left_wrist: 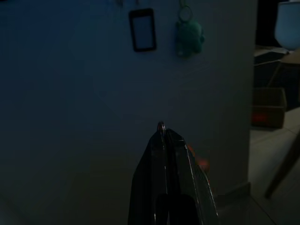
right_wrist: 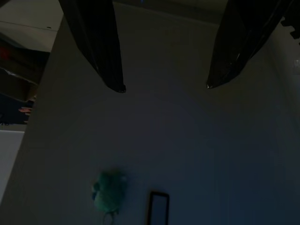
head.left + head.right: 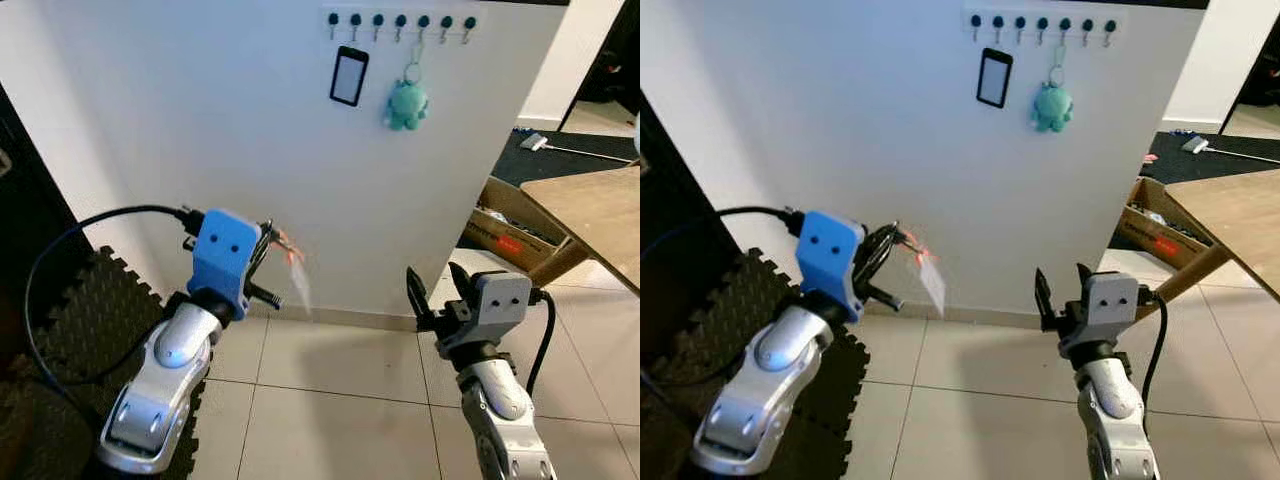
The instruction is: Hang keys on a hook
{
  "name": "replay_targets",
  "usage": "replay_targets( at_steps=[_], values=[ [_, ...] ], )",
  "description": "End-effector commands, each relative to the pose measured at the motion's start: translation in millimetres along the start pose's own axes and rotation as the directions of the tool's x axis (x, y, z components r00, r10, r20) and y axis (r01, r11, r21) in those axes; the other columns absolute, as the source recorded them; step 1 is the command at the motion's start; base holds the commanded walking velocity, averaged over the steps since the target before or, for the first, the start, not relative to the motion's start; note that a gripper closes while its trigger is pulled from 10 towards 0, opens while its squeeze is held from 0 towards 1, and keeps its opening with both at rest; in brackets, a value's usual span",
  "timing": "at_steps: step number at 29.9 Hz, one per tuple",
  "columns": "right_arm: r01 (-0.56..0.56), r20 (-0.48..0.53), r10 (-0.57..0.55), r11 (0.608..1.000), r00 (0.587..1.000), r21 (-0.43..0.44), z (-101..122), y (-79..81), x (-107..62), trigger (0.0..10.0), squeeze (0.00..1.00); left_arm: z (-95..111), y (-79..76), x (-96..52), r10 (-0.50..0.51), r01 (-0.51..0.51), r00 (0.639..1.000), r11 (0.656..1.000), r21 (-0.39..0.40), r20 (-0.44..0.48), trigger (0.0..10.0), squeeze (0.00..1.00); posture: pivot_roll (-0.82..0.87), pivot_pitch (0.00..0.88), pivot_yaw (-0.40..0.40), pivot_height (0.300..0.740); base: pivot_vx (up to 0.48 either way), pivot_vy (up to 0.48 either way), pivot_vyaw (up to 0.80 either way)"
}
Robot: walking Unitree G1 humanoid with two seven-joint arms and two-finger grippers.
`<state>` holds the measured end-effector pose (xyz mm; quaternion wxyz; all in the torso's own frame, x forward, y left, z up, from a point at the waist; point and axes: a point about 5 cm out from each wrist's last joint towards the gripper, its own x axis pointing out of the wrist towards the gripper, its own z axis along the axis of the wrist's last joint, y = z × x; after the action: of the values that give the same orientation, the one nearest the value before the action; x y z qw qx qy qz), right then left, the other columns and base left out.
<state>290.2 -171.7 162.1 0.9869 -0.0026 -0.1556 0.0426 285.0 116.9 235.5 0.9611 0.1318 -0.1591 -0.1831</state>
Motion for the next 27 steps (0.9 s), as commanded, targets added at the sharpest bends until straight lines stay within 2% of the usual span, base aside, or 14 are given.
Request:
replay_targets(
  at_steps=[1,10,27],
  values=[
    [0.003,0.019,-0.003,1.0,1.0,-0.008,4,1.3,-1.3,10.0,0.0,2,-4.9,6.5,0.004,-0.005,1.0,1.0,0.002,0.022,10.0,0.0,0.06,0.136,0.017,0.74,0.0,0.0,0.0],
    [0.013,0.023,-0.013,1.0,1.0,-0.015,5,-0.3,-2.7,10.0,0.0,8,-7.9,15.9,0.004,-0.003,0.998,1.0,-0.011,0.07,10.0,0.0,0.05,0.134,0.021,0.74,0.0,0.0,0.0],
    [-0.006,-0.007,0.006,1.0,1.0,-0.029,-3,4.3,-4.3,10.0,0.0,8,-11.0,15.2,0.006,-0.005,0.996,1.0,-0.013,0.089,10.0,0.0,0.07,0.145,0.013,0.74,0.47,0.0,0.0]
  ],
)
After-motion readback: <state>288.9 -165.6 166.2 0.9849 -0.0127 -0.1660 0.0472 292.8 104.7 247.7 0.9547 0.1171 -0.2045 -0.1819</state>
